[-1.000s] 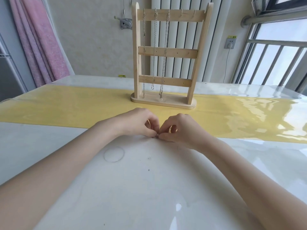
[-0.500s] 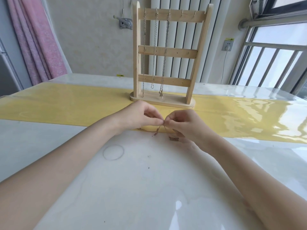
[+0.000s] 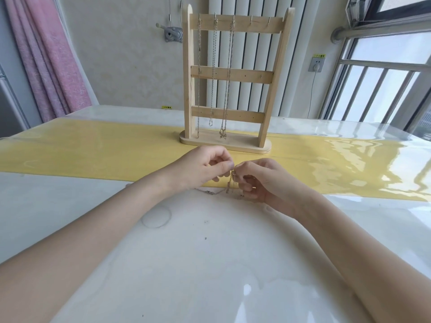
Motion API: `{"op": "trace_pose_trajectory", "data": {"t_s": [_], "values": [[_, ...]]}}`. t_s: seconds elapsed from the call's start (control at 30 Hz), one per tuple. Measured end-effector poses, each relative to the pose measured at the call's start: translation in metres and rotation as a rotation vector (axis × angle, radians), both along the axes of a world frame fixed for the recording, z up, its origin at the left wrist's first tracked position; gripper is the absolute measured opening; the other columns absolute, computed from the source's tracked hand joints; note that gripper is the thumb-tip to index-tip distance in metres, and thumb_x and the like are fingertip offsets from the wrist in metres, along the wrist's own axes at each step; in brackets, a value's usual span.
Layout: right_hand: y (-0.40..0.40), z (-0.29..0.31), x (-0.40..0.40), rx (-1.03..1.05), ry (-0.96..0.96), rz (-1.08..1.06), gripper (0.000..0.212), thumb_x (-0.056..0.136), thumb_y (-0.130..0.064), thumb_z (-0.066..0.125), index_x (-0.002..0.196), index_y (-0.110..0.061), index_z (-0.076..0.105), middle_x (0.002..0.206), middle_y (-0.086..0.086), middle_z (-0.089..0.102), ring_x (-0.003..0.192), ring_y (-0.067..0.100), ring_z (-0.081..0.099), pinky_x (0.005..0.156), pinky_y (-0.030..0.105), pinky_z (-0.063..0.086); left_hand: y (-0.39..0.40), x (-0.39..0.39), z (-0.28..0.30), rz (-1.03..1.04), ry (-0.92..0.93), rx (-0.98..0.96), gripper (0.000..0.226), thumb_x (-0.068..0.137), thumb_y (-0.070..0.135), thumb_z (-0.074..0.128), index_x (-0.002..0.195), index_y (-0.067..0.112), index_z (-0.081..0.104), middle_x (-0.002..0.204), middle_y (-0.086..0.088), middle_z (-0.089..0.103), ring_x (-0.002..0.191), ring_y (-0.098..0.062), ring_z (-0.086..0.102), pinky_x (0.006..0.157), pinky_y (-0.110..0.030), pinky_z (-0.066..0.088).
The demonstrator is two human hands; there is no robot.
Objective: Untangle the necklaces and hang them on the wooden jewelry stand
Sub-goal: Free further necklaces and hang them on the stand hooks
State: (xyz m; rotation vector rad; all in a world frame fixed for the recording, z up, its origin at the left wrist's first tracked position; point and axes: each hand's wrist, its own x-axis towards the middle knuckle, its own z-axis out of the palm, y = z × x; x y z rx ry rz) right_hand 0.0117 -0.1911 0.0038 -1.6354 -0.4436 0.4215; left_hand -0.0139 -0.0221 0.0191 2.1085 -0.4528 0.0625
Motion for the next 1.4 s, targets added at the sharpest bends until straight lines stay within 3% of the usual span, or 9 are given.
{"op": "trace_pose_trajectory", "data": {"t_s": [0.13, 0.27, 0.53, 0.67, 0.87, 1.13, 1.4], "values": [[-0.0003, -0.0018, 0.0021, 0.042, -0.011, -0.031, 0.03, 0.087, -0.005, 0.052, 0.059, -0.011, 0.043, 0.057, 0.0, 0.038, 0.054, 0.014, 0.03, 0.05, 0.025, 0.021, -0.0009, 0.0019, 0.0012, 0.059, -0.009, -0.117, 0.011, 0.092, 0.011, 0.057, 0.082, 0.016, 0.059, 0.072, 0.005, 0.061, 0.065, 0.001, 0.056, 0.068, -0.019, 0.051], [0.0019, -0.0056, 0.0051, 0.073, -0.019, -0.045, 0.029, 0.087, -0.006, 0.055, 0.059, -0.013, 0.053, 0.061, 0.004, 0.039, 0.057, 0.016, 0.029, 0.055, 0.03, 0.02, -0.0005, 0.003, 0.0015, 0.081, 0.055, -0.202, 0.01, 0.085, 0.013, 0.066, 0.09, 0.019, 0.06, 0.071, 0.009, 0.065, 0.067, -0.001, 0.058, 0.068, -0.018, 0.052], [0.0024, -0.0027, 0.0027, 0.152, -0.062, -0.049, 0.028, 0.091, 0.0, 0.052, 0.064, -0.009, 0.054, 0.057, -0.002, 0.048, 0.058, 0.013, 0.037, 0.051, 0.021, 0.033, -0.0014, 0.0005, 0.002, 0.099, 0.184, -0.332, 0.021, 0.084, 0.011, 0.067, 0.1, 0.018, 0.055, 0.079, 0.002, 0.066, 0.067, -0.004, 0.059, 0.067, -0.017, 0.051], [0.0026, -0.0017, 0.0021, 0.165, -0.075, -0.047, 0.027, 0.092, 0.0, 0.051, 0.066, -0.008, 0.052, 0.061, 0.004, 0.041, 0.057, 0.012, 0.036, 0.05, 0.019, 0.033, -0.004, 0.0007, 0.0033, 0.104, 0.26, -0.486, 0.022, 0.085, 0.004, 0.064, 0.097, 0.017, 0.051, 0.078, 0.001, 0.062, 0.071, -0.008, 0.057, 0.062, -0.016, 0.05], [0.0023, -0.0015, 0.0023, 0.197, -0.086, -0.076, 0.031, 0.092, -0.002, 0.051, 0.062, -0.01, 0.048, 0.062, 0.006, 0.04, 0.055, 0.014, 0.034, 0.051, 0.02, 0.032, -0.0053, 0.0021, 0.0033, 0.175, 0.342, -0.657, 0.022, 0.084, -0.003, 0.059, 0.088, 0.016, 0.049, 0.061, 0.003, 0.057, 0.056, -0.008, 0.046, 0.052, -0.017, 0.048], [0.0045, -0.0004, 0.0008, 0.188, -0.068, -0.088, 0.029, 0.091, 0.001, 0.05, 0.063, -0.007, 0.051, 0.06, 0.006, 0.044, 0.053, 0.014, 0.037, 0.052, 0.021, 0.034, -0.0053, 0.0009, 0.0034, 0.213, 0.204, -0.469, 0.019, 0.086, 0.002, 0.062, 0.091, 0.015, 0.049, 0.076, -0.002, 0.058, 0.063, -0.009, 0.056, 0.064, -0.021, 0.054], [0.005, -0.0016, 0.0019, 0.147, -0.083, -0.105, 0.019, 0.086, 0.002, 0.049, 0.069, -0.006, 0.051, 0.061, 0.007, 0.04, 0.053, 0.013, 0.036, 0.05, 0.022, 0.032, -0.0081, -0.0022, 0.0042, 0.124, 0.119, -0.333, 0.024, 0.082, 0.007, 0.068, 0.097, 0.019, 0.054, 0.078, 0.006, 0.066, 0.071, -0.008, 0.058, 0.064, -0.016, 0.05]]}}
